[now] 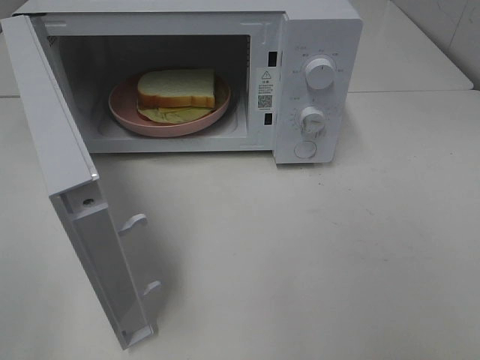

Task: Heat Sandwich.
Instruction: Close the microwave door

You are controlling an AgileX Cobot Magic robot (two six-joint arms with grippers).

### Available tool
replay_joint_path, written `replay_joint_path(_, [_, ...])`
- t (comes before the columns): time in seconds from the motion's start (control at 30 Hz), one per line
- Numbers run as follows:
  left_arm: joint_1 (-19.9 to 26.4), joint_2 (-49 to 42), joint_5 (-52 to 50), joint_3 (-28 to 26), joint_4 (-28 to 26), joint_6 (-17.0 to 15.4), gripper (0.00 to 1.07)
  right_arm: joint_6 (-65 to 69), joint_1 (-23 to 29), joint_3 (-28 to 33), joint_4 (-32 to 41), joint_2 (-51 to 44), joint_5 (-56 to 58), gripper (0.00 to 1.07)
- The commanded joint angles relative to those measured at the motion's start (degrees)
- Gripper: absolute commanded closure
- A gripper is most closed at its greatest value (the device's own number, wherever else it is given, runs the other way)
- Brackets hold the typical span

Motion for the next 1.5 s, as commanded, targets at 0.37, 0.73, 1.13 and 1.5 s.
replay_joint_path(0.37, [-0.29,-1.49,-0.34,-0.34,0.63,-0.40,0.03,-0.23,-0.40,0.06,0.17,-1.55,-0.46,0.31])
replay_joint_path(0.73, [-0.29,2.46,-4.30,-2.98,0.00,-0.40,0.06,-0.23,-0.40,0.06,0.17,-1.55,-0.46,0.31])
replay_joint_path(1.13, [-0.29,15.07,-10.94,-3.09,-0.23,-0.40,0.65,-0.23,-0.40,0.06,0.17,-1.55,-0.46,0.31])
replay_joint_path(1.5, [-0.29,26.99,-22.29,-2.92,-0.11,1.38,1.06,-0.23,-0.40,0.06,0.17,-1.55,-0.46,0.31])
